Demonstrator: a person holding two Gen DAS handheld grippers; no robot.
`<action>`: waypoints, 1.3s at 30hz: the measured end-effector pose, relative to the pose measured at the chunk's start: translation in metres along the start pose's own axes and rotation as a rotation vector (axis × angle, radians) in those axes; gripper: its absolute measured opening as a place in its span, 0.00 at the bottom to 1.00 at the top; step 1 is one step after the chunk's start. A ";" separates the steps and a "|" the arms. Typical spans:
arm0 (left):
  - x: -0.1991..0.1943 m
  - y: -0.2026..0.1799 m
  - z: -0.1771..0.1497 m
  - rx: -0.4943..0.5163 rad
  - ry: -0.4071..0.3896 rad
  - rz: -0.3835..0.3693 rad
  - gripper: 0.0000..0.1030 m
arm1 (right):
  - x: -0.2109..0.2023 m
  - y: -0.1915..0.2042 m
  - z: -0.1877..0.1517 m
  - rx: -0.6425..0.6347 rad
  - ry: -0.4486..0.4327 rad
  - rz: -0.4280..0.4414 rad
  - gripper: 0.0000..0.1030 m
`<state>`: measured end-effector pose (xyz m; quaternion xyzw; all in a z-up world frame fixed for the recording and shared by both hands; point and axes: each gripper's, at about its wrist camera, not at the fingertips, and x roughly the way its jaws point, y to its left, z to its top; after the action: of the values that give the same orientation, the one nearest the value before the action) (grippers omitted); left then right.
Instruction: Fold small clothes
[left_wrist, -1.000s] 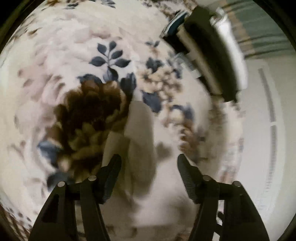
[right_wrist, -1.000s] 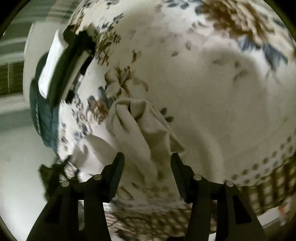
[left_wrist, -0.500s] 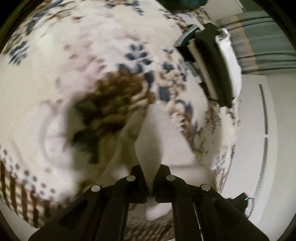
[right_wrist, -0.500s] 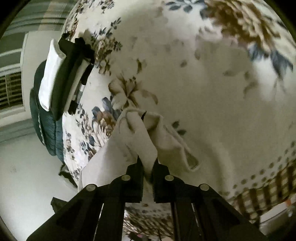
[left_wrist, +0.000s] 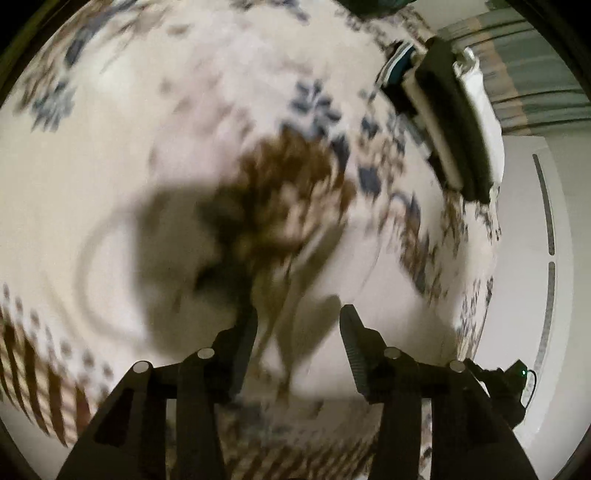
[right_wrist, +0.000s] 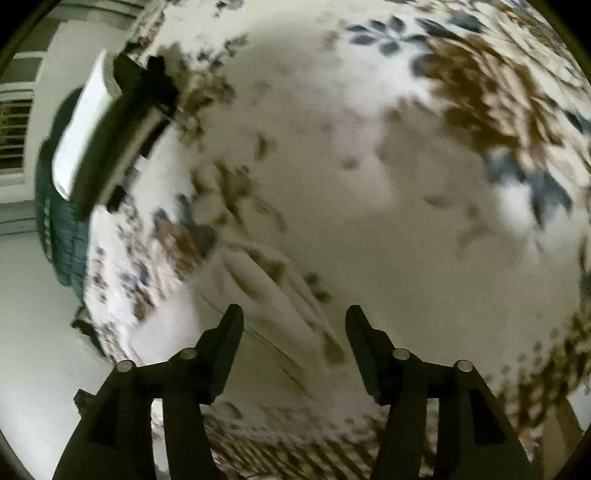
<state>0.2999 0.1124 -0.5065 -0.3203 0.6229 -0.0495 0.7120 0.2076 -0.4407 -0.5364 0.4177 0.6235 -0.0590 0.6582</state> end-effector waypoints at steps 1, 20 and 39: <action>0.003 -0.008 0.012 0.024 -0.017 -0.011 0.42 | 0.005 0.007 0.008 -0.002 -0.005 0.028 0.59; 0.089 -0.005 0.061 0.053 0.134 -0.157 0.19 | 0.080 0.009 0.069 0.073 -0.003 -0.022 0.03; 0.104 0.018 0.042 -0.041 0.196 -0.375 0.60 | 0.131 -0.002 0.053 0.024 0.286 0.384 0.70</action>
<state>0.3553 0.0941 -0.6042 -0.4387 0.6196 -0.1991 0.6196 0.2755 -0.4172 -0.6582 0.5406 0.6189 0.1195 0.5571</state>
